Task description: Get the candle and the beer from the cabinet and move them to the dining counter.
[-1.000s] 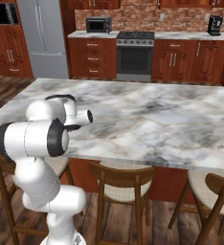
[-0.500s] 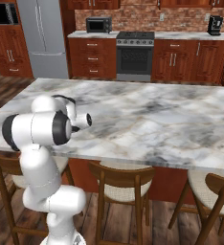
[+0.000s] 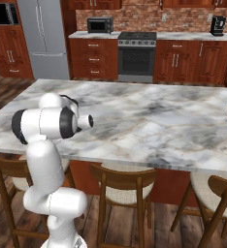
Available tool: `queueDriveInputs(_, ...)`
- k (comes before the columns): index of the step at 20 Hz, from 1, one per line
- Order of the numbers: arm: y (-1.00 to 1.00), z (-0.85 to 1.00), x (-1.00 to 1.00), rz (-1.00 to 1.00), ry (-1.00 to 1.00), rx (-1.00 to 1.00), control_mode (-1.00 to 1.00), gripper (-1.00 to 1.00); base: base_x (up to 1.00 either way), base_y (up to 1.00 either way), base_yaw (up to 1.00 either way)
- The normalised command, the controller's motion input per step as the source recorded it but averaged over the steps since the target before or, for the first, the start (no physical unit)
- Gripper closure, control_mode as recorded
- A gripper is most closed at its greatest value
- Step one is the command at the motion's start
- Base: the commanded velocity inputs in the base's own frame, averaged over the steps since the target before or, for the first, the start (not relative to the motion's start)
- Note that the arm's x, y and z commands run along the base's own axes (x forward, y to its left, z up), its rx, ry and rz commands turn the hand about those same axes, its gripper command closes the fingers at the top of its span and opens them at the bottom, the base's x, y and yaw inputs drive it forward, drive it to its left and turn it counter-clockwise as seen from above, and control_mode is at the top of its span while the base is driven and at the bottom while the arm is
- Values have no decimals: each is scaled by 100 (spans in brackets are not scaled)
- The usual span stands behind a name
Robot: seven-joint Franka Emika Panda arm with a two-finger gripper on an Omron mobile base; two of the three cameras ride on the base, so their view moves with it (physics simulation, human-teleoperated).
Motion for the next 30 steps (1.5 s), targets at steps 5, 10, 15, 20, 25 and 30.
queueDriveInputs(5,5,-20,40,4,0,0,-100,100,0,0,0)
queueDriveInputs(10,4,-25,38,5,0,0,-100,100,0,0,0)
queueDriveInputs(15,4,-30,33,5,0,0,-100,100,0,0,0)
queueDriveInputs(20,5,-29,30,4,0,0,-100,100,0,0,0)
queueDriveInputs(25,8,-24,30,1,0,0,-100,100,0,0,0)
queueDriveInputs(30,3,-27,19,0,0,0,-100,100,0,0,0)
